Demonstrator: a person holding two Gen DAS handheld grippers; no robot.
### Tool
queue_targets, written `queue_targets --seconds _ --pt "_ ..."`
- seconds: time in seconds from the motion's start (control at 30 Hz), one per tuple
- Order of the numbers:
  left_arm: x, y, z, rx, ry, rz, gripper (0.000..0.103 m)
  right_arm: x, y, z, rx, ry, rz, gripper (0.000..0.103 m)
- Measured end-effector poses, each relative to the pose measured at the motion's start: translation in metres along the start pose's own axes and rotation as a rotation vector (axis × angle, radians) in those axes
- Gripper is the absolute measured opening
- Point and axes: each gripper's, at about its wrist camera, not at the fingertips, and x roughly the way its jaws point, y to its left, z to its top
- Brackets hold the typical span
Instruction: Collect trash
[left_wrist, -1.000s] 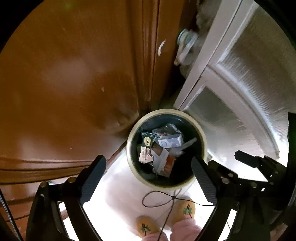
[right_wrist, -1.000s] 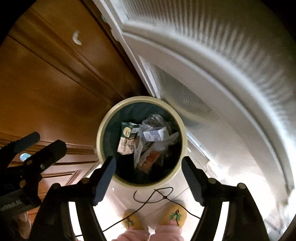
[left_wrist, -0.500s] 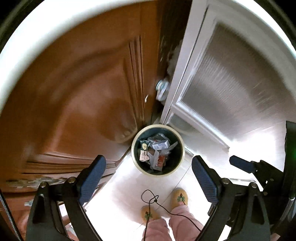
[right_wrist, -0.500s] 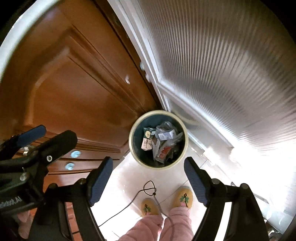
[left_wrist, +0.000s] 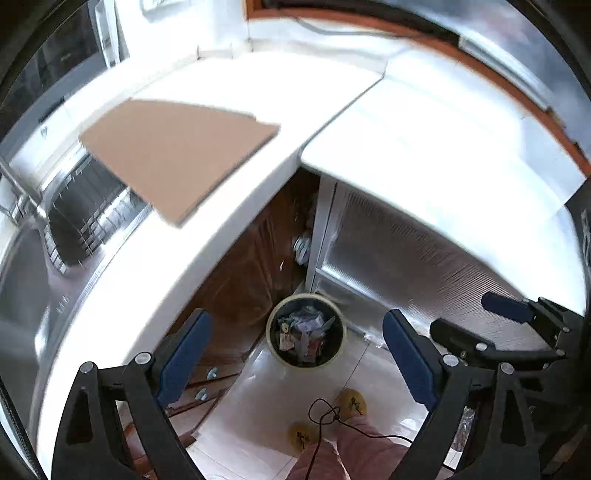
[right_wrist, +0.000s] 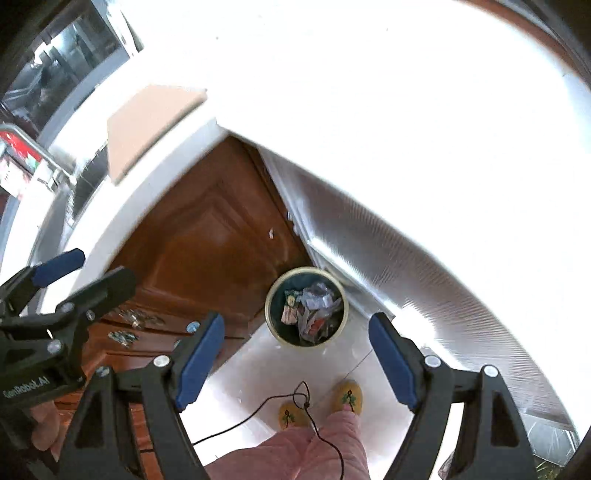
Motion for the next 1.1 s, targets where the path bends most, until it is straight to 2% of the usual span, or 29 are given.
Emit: queue_targets --seconds 0.17,0.43,0.63,0.8,1.1 --pt "-0.053 -0.007 0.021 0.027 -0.096 0.01 0.093 -0.048 0.004 0.018 -0.001 -0.089 -0.006 0.082" --pt "-0.141 -0.014 0.059 -0.006 -0.263 0.019 0.093 -0.132 0.014 0.045 -0.006 -0.268 -0.019 0.082" --pt "-0.184 -0.018 0.078 -0.033 -0.347 0.06 0.093 -0.186 0.016 0.055 0.011 -0.386 0.019 0.082" --pt "-0.206 -0.022 0.083 -0.051 -0.386 0.064 0.093 -0.211 0.025 0.056 -0.024 -0.46 0.007 0.082" --pt "-0.206 -0.029 0.086 -0.045 -0.418 0.087 0.093 -0.222 0.023 0.059 -0.015 -0.479 -0.014 0.082"
